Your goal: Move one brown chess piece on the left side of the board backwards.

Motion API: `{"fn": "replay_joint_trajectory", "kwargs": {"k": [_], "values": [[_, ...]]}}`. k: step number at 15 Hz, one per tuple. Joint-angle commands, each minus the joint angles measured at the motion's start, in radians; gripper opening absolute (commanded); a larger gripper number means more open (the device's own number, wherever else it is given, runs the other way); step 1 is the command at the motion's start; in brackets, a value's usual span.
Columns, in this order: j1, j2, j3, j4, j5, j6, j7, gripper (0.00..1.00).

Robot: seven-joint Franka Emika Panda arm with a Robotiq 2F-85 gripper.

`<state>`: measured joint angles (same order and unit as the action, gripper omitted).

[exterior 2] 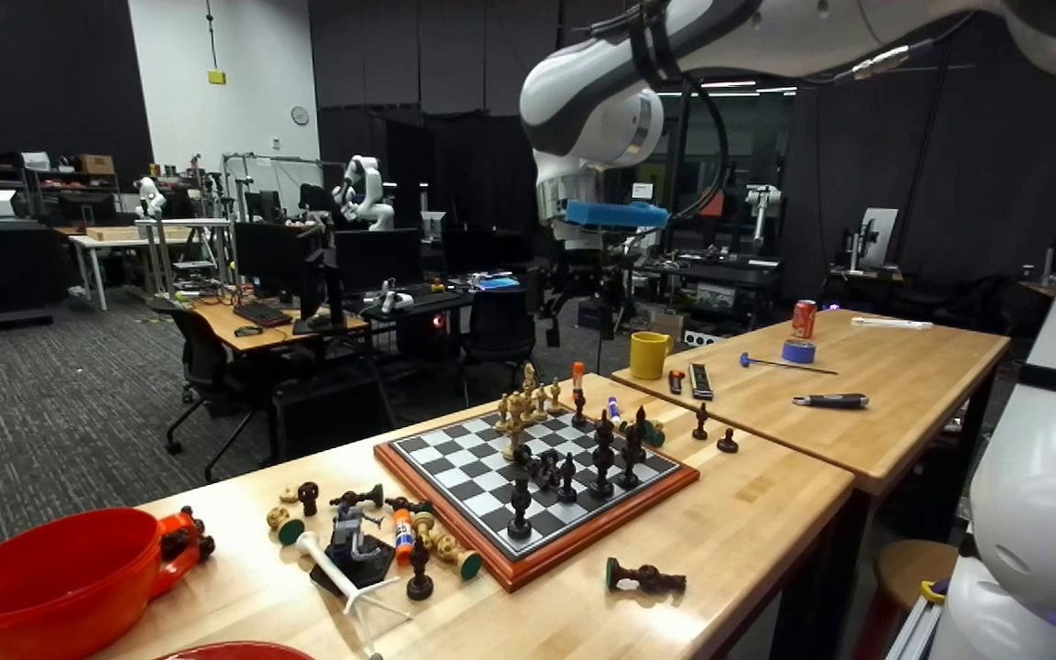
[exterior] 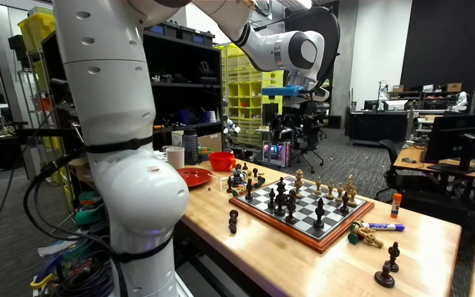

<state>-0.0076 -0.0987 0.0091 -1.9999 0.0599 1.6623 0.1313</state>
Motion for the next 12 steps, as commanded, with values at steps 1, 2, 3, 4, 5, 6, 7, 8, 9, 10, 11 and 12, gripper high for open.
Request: {"fn": "replay_joint_trajectory", "kwargs": {"k": [1, 2, 3, 4, 5, 6, 7, 8, 9, 10, 11, 12], "values": [[0.016, 0.084, 0.015, 0.068, -0.003, 0.039, 0.039, 1.00], [0.018, 0.109, 0.017, 0.082, -0.006, 0.056, 0.047, 1.00], [0.019, 0.130, 0.016, 0.093, -0.006, 0.071, 0.048, 1.00], [0.020, 0.156, 0.013, 0.109, -0.004, 0.083, 0.054, 1.00], [0.019, 0.177, 0.010, 0.121, -0.003, 0.091, 0.060, 1.00], [0.016, 0.202, 0.007, 0.136, -0.002, 0.095, 0.065, 1.00], [0.014, 0.224, 0.003, 0.149, 0.001, 0.098, 0.066, 1.00], [0.013, 0.245, -0.001, 0.161, 0.004, 0.099, 0.065, 1.00], [0.012, 0.264, -0.004, 0.172, 0.009, 0.101, 0.061, 1.00], [0.010, 0.286, -0.006, 0.185, 0.013, 0.104, 0.063, 1.00], [0.010, 0.302, -0.008, 0.196, 0.015, 0.107, 0.066, 1.00], [0.009, 0.318, -0.010, 0.207, 0.019, 0.110, 0.066, 1.00]]}}
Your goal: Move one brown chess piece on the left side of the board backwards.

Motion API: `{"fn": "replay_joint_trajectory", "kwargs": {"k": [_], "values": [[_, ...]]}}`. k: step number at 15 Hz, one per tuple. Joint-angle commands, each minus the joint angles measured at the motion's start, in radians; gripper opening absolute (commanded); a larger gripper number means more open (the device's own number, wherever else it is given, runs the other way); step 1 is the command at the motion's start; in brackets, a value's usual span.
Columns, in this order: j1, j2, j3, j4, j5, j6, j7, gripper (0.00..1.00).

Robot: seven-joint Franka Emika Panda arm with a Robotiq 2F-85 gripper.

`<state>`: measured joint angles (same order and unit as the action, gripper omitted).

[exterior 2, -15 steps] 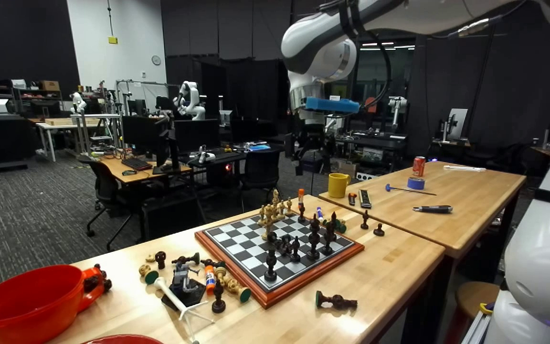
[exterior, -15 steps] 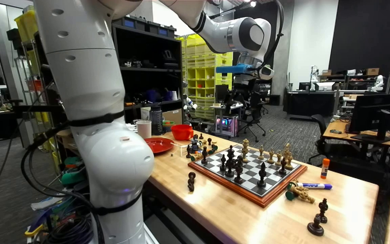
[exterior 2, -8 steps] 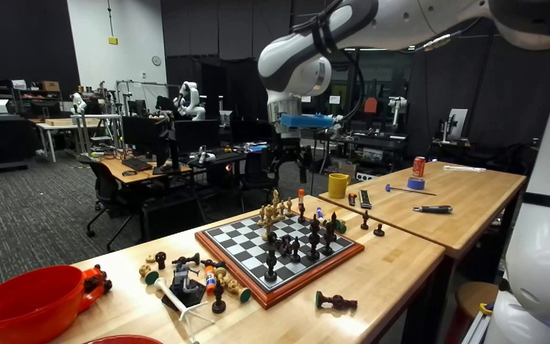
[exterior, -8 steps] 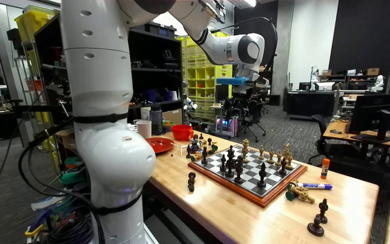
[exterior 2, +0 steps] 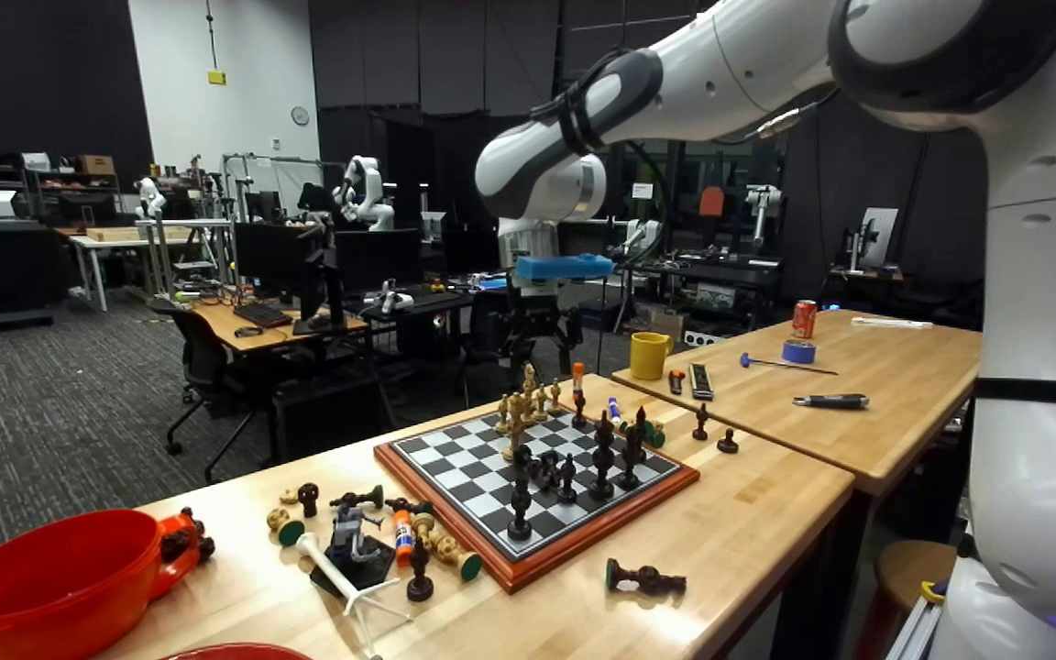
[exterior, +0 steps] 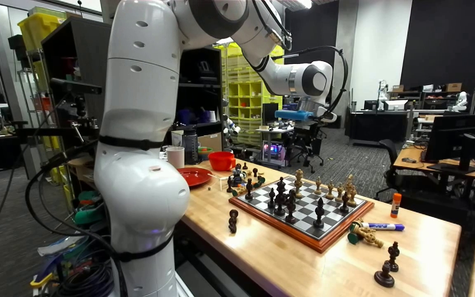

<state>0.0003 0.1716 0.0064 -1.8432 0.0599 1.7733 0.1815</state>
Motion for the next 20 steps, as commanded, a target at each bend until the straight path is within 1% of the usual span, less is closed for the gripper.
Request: {"fn": "replay_joint_trajectory", "kwargs": {"k": [1, 4, 5, 7, 11, 19, 20], "values": [[0.000, 0.062, -0.008, 0.060, 0.019, 0.000, 0.018, 1.00], [0.002, 0.088, -0.010, 0.082, 0.015, 0.010, 0.020, 1.00], [0.002, 0.077, -0.011, 0.058, 0.001, 0.009, 0.004, 1.00], [0.003, 0.090, -0.011, 0.071, 0.001, 0.010, 0.005, 1.00], [0.007, 0.088, -0.011, 0.057, -0.008, 0.029, 0.006, 1.00], [0.018, 0.125, -0.008, 0.066, -0.018, 0.065, 0.000, 1.00], [0.019, 0.129, -0.009, 0.066, -0.020, 0.069, 0.001, 0.75]]}}
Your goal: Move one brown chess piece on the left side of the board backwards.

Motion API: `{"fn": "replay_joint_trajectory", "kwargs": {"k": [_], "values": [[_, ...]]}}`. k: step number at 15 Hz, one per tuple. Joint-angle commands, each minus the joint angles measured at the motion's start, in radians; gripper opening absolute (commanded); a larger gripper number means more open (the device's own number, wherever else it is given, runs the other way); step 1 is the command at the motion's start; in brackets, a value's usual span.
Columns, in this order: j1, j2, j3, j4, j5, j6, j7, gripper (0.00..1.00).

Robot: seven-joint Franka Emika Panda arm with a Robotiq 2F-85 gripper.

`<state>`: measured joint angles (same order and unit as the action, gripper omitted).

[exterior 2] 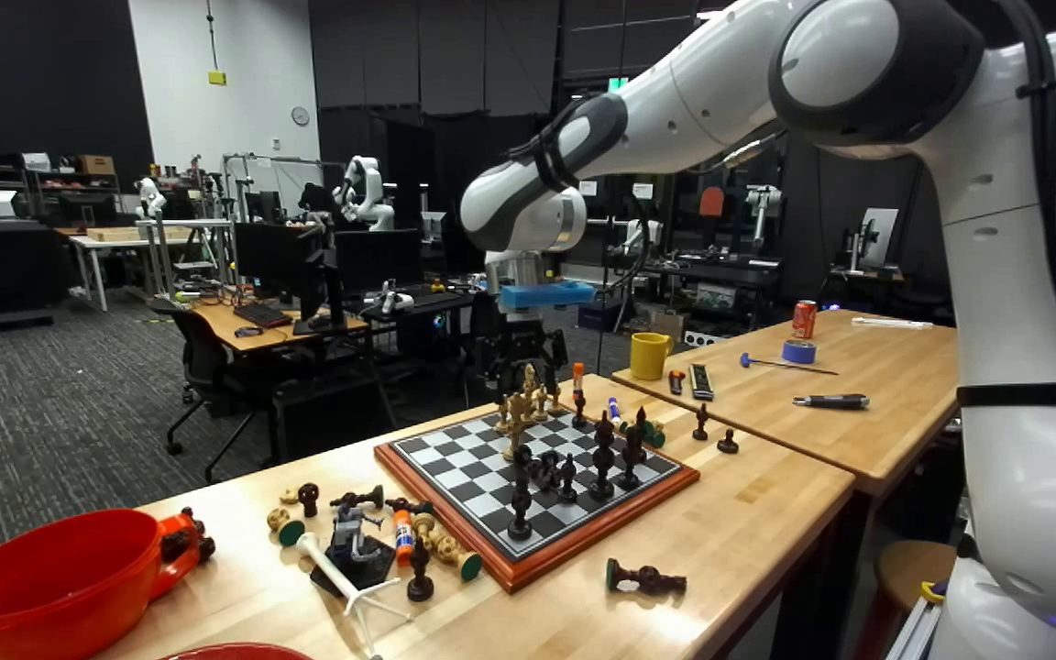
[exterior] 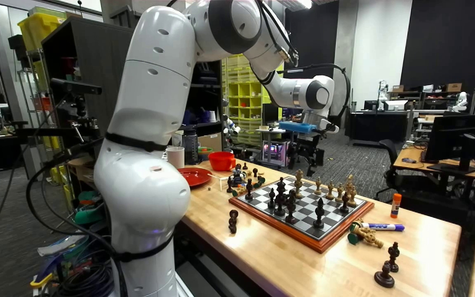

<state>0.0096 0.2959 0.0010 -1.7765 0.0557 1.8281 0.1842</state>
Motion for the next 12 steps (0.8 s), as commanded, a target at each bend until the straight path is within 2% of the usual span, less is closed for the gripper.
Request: {"fn": "replay_joint_trajectory", "kwargs": {"k": [1, 3, 10, 12], "values": [[0.012, 0.009, -0.003, -0.001, -0.019, 0.022, -0.003, 0.74], [0.013, 0.013, -0.003, 0.000, -0.021, 0.028, -0.007, 0.62], [0.021, 0.010, 0.003, -0.014, -0.035, 0.027, -0.026, 0.07], [0.027, 0.003, 0.005, -0.018, -0.049, 0.026, -0.032, 0.08]]}}
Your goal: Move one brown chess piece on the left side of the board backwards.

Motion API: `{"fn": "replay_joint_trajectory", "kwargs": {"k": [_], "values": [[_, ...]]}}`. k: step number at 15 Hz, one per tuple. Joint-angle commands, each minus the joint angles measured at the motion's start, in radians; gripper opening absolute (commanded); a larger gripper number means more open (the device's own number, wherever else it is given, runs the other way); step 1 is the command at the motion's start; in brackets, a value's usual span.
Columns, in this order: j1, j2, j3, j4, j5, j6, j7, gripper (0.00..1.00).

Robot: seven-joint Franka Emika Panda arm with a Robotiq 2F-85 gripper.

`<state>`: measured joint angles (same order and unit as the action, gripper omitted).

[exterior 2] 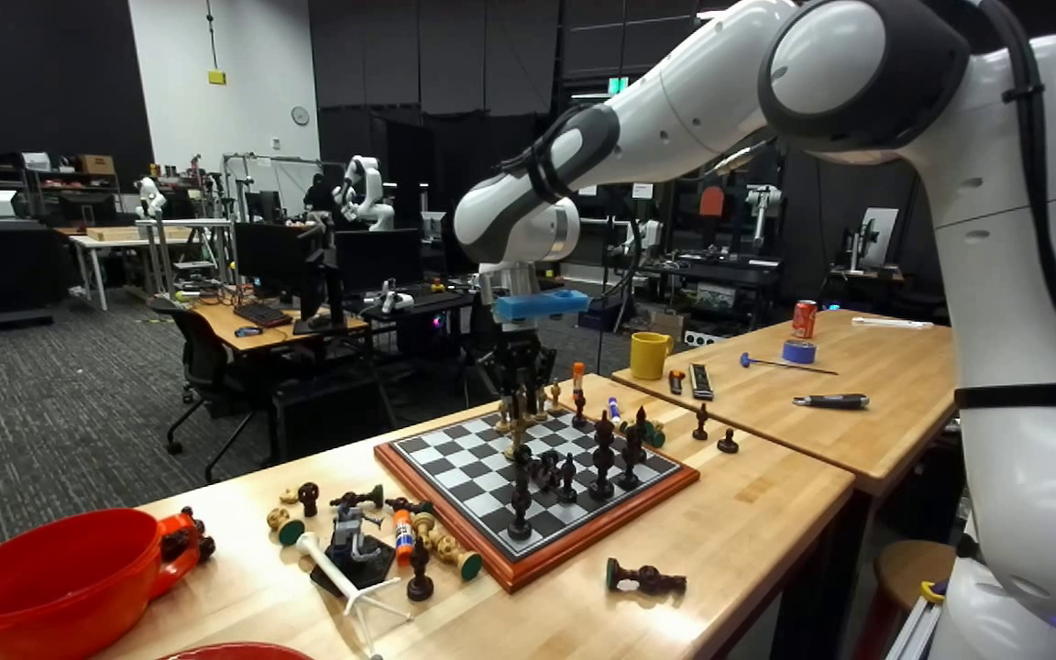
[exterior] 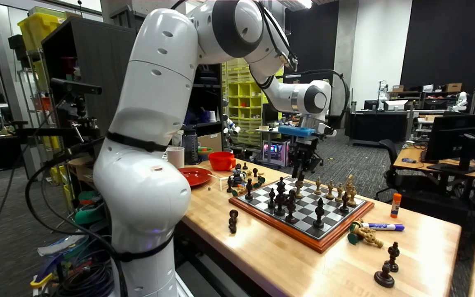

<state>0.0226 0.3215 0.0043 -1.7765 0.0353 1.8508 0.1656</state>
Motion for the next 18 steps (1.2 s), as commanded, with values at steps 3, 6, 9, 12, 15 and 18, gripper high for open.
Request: {"fn": "replay_joint_trajectory", "kwargs": {"k": [3, 6, 9, 12, 15, 18], "values": [[0.027, -0.043, 0.009, -0.029, -0.050, 0.006, -0.027, 0.08], [0.043, -0.068, 0.017, -0.030, -0.071, 0.023, -0.030, 0.08], [0.055, -0.075, 0.024, -0.008, -0.090, 0.041, -0.017, 0.08], [0.065, -0.067, 0.027, 0.020, -0.110, 0.082, 0.007, 0.08], [0.074, -0.041, 0.023, 0.059, -0.139, 0.111, 0.041, 0.08], [0.078, -0.007, 0.017, 0.106, -0.163, 0.113, 0.078, 0.08]]}}
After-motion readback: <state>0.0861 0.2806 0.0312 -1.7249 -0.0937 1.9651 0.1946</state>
